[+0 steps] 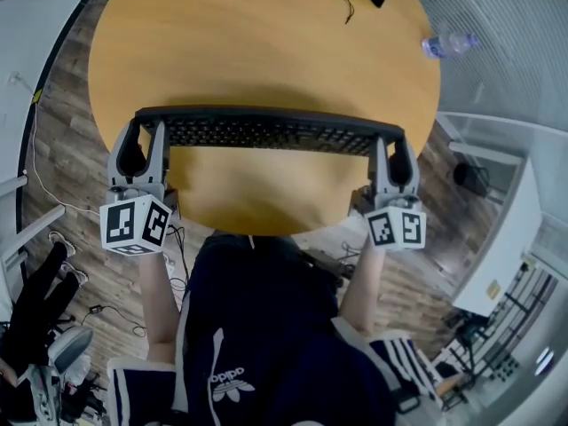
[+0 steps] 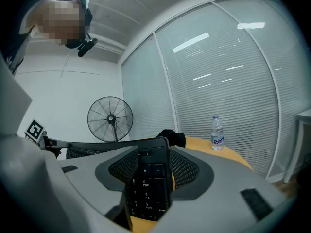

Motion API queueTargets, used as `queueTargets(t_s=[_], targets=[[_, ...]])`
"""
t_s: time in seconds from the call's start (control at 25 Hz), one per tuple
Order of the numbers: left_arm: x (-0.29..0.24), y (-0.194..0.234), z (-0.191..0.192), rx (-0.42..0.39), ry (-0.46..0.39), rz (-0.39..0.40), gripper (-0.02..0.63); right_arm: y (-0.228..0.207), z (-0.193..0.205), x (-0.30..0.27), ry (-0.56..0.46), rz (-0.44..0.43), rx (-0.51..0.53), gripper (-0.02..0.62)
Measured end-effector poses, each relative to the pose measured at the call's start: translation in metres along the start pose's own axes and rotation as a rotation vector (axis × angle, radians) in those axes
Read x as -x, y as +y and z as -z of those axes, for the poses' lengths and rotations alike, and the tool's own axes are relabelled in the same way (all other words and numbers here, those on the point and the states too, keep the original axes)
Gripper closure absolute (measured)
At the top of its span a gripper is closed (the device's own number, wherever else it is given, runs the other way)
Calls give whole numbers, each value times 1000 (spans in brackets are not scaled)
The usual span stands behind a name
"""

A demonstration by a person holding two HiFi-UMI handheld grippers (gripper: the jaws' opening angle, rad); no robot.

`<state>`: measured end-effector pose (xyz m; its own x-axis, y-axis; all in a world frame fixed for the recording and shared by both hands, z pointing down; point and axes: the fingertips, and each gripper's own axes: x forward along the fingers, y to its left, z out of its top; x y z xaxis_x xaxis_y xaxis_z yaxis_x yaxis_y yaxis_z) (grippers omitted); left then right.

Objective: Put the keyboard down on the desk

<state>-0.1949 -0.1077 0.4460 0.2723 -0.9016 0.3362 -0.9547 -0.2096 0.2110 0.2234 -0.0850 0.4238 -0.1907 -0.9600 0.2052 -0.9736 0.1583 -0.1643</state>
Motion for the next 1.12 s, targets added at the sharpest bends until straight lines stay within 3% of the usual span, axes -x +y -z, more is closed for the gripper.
queueTargets(t_s=[0.28, 0.6, 1.12], targets=[[-14, 3, 17, 5, 60, 11, 422, -1, 13, -13, 63, -10, 26, 405], [-32, 5, 38, -6, 125, 30, 422, -16, 44, -17, 115, 23, -22, 405], [-46, 2, 45, -54, 141, 35, 422, -25, 79, -24, 171, 45, -90, 407]])
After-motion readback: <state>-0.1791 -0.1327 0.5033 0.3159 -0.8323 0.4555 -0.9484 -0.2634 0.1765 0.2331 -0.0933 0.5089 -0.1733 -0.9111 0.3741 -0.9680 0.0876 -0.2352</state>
